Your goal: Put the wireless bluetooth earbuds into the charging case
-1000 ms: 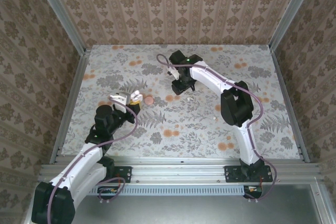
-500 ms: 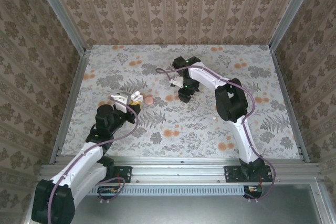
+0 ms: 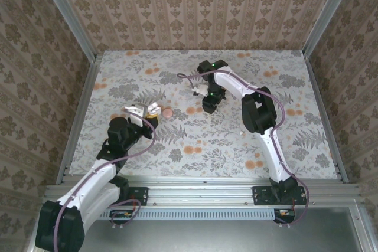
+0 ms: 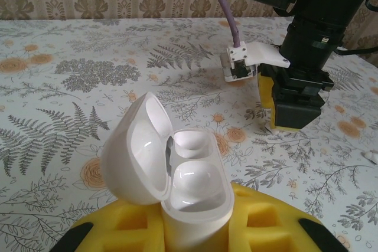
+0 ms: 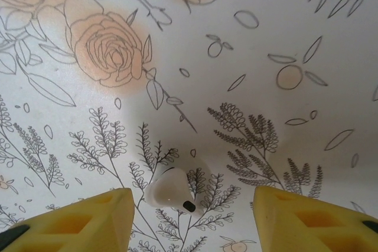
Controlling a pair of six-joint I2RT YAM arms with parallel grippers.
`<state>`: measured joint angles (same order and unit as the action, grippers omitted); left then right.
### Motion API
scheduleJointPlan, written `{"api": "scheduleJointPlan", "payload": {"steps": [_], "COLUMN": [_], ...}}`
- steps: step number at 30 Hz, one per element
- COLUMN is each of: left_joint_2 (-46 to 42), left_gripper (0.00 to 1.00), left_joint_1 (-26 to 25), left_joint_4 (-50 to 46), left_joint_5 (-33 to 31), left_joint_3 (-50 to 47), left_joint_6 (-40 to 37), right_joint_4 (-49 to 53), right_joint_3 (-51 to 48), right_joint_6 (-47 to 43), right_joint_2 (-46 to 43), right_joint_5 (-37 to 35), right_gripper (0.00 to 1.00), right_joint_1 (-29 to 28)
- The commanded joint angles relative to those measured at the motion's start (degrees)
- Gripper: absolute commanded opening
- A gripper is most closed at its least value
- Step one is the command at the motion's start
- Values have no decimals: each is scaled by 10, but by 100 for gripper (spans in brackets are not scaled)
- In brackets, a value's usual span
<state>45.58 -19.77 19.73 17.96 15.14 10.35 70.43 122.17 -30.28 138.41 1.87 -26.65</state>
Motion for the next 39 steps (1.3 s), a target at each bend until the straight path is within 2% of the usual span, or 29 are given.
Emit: {"api": "scheduleJointPlan", "payload": {"steps": [1,13,22,27,35,39], "left_joint_2": [4,3,1,-2,-9,-15], "left_gripper": [11,11,11,11,11,11], "left_joint_1": [3,3,4,3,4,4], "left_joint_4": [17,18,17,17,6,8], "left_joint_5": [4,19,23,23,18,6], "left_joint_3": [20,22,19,19,18,18], "left_joint_6": [7,7,7,8,6,6], "right_joint_4": [45,103,101,71,-4,-26], "right_joint_3": [16,4,-28,-50,-52,-48], "right_joint_6": [-5,15,32,67,117,137], "right_joint_2": [14,9,-39,-73,-98,-88], "right_joint_5": [14,52,131,77,19,36], "right_gripper": [57,56,55,53,56,57], "right_joint_1": [2,2,2,4,23,41]}}
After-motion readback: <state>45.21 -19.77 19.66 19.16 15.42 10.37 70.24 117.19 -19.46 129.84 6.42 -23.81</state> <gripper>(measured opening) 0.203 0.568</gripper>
